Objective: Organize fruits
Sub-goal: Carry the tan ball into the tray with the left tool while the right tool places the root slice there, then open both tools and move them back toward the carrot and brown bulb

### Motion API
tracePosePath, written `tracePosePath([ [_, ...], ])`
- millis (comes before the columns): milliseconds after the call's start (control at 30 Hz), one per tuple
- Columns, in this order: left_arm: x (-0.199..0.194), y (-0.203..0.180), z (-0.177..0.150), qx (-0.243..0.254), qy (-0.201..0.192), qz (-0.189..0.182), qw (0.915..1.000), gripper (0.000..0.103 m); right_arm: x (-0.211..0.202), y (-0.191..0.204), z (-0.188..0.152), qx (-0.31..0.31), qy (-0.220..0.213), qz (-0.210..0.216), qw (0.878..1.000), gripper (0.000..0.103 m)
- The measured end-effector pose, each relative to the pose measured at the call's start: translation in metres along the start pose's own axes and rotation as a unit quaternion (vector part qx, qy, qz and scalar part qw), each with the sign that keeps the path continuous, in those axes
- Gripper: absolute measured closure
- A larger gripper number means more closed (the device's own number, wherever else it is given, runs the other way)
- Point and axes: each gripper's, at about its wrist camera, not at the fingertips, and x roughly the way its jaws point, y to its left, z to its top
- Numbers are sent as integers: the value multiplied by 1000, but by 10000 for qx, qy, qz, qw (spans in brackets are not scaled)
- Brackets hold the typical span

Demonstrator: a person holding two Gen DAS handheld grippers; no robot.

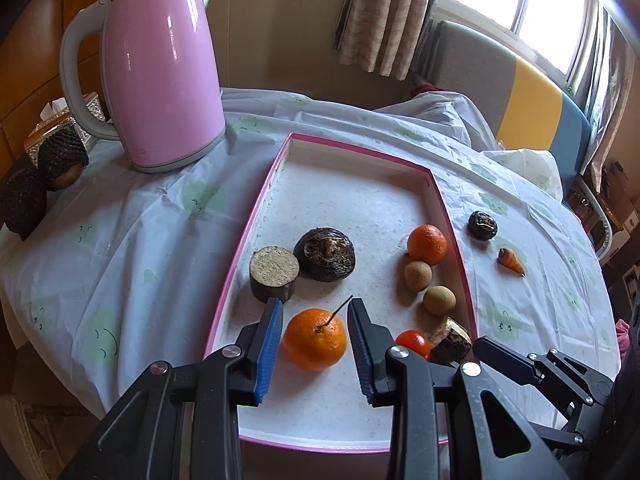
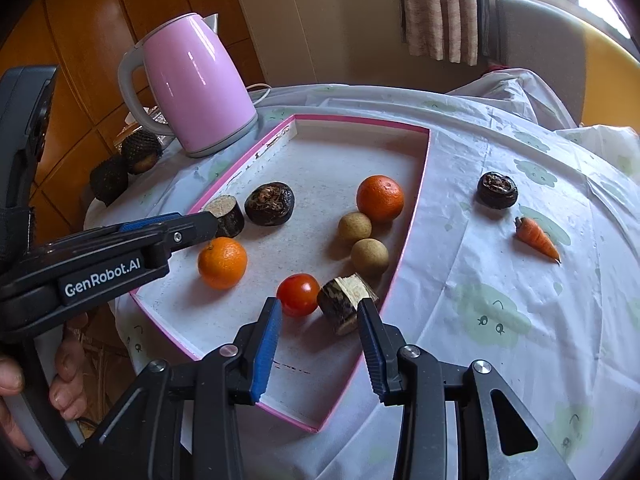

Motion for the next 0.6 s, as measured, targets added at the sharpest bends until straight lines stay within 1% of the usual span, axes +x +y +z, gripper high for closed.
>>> tracePosePath([
  [200, -2, -6, -2, 86, -24, -55, 9999, 69, -3, -4, -1, 77, -73, -16, 9999, 63],
  [600, 1, -19, -6, 321, 52, -103, 9994, 69, -10, -17, -2, 286, -173, -76, 9994, 63],
])
